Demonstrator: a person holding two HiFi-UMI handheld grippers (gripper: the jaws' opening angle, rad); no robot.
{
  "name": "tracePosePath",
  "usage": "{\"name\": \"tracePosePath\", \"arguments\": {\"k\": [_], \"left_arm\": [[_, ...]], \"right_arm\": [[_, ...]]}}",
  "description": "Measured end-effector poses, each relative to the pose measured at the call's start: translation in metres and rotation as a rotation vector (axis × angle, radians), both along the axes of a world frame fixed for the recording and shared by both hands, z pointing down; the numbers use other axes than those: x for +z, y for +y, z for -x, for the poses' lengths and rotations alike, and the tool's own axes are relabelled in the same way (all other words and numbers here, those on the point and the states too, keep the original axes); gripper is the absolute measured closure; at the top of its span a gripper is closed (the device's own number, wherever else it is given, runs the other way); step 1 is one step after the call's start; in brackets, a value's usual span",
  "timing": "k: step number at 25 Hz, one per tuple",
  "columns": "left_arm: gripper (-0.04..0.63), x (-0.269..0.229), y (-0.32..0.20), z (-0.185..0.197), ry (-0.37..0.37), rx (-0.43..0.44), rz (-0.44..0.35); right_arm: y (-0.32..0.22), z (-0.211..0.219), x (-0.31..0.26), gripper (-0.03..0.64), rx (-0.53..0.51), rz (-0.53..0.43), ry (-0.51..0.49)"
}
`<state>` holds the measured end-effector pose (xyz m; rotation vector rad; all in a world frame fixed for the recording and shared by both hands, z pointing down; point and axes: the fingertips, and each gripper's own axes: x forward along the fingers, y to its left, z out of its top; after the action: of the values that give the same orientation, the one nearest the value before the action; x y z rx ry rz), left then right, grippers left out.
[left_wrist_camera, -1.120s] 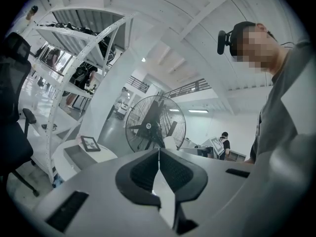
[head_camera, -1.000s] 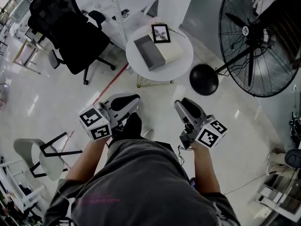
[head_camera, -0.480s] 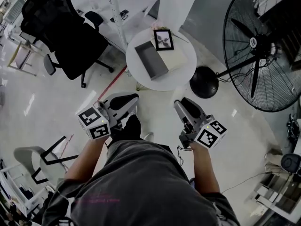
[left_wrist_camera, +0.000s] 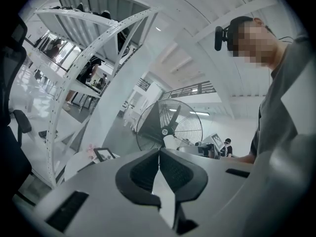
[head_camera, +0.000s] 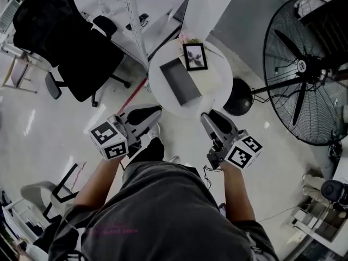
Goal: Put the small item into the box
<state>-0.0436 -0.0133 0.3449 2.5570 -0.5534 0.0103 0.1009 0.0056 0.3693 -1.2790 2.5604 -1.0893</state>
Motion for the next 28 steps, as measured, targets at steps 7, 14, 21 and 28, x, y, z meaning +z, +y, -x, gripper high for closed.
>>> {"name": "tracePosePath", "arguments": {"k": [7,14,21,28], "left_arm": [[0.572,0.006,-0.047,0.025,-0.003,0.020,0.007],[0.572,0.014,-0.078,0.042,0.004,0.030,0.025],[0.572,0.032,-0.091,0.049,-0.012,0.017,0.065],[0.574,0.053,-0.105,0.050,-0.033,-0.033,0.103]], "right_arm": [[-0.047,0.029,0.005,0.499,0.005,0.020,0.037],[-0.077,0.046,0.019,0.499,0.002,0.038,0.109],[-0.098,0.050,0.045,0.499,-0.030,0.085,0.166],[-0.126,0.040,0.079,0.499,-0.088,0.122,0.224]]}}
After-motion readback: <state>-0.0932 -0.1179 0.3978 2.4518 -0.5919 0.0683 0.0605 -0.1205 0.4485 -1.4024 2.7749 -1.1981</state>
